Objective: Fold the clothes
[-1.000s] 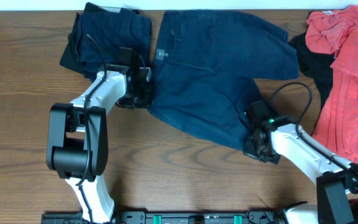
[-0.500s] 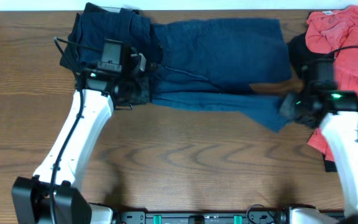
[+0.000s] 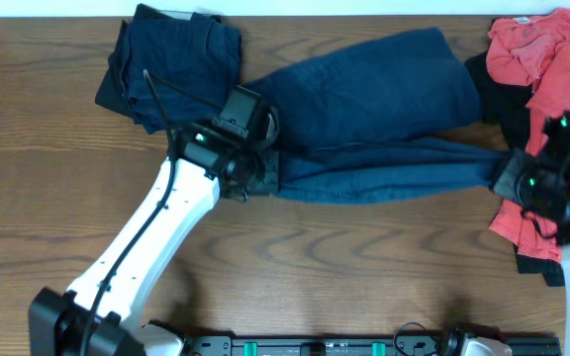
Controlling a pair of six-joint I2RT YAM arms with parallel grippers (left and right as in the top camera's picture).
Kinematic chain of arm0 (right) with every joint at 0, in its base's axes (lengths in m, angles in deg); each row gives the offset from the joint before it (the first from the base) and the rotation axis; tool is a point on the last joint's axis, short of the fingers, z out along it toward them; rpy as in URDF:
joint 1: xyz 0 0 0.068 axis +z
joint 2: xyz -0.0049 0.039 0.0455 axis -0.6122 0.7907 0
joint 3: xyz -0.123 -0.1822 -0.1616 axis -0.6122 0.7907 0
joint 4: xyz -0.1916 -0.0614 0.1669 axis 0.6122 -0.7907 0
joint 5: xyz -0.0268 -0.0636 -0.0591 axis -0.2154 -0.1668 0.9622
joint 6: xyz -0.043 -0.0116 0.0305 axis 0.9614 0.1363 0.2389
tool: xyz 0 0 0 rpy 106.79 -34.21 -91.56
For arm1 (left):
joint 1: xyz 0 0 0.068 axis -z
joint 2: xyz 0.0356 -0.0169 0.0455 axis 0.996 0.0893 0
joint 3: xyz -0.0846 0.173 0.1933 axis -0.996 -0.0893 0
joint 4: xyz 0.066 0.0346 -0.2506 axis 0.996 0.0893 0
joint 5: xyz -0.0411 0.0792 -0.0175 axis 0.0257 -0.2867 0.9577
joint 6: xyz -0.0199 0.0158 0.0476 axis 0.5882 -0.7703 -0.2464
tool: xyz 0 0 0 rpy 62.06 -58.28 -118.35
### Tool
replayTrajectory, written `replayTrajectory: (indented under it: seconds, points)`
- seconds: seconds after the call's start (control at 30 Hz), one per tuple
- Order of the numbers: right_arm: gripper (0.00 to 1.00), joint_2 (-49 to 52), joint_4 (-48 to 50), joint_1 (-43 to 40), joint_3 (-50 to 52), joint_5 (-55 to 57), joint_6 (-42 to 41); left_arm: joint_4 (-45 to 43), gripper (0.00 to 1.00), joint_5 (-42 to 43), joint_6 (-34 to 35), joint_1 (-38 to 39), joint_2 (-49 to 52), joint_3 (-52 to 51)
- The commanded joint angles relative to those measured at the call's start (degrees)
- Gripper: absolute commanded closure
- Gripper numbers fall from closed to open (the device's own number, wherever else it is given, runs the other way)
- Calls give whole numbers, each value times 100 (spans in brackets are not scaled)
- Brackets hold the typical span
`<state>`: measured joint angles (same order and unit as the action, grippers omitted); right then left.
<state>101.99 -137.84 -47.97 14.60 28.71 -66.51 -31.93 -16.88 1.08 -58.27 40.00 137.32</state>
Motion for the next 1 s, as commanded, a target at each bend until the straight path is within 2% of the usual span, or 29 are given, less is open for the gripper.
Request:
replayTrajectory:
  seconds: [0.0,0.13,0.27,0.4,0.53,0.67,0.97]
  points:
    - [99,-588,-166,-63,-232,39,151,378,94,-186,699,184,-365,22]
    - [99,-1029,-304,-63,-232,-87,149,693,94,-186,841,280,-660,22]
    - [99,-1093,-120,-63,-221,160,149,616,94,-393,957,284,-898,22]
    - [99,-778,804,-63,52,262,155,509,94,-1036,1228,284,-879,20]
    - [99,-140,1735,-57,258,-66,221,302,94,-1596,1250,282,-732,9]
    - [99,837,2562,20,273,-496,632,205,94,-2070,1445,282,-487,4]
    - [99,2691,3696,240,273,-966,1014,-249,94,-2774,1521,240,354,-2]
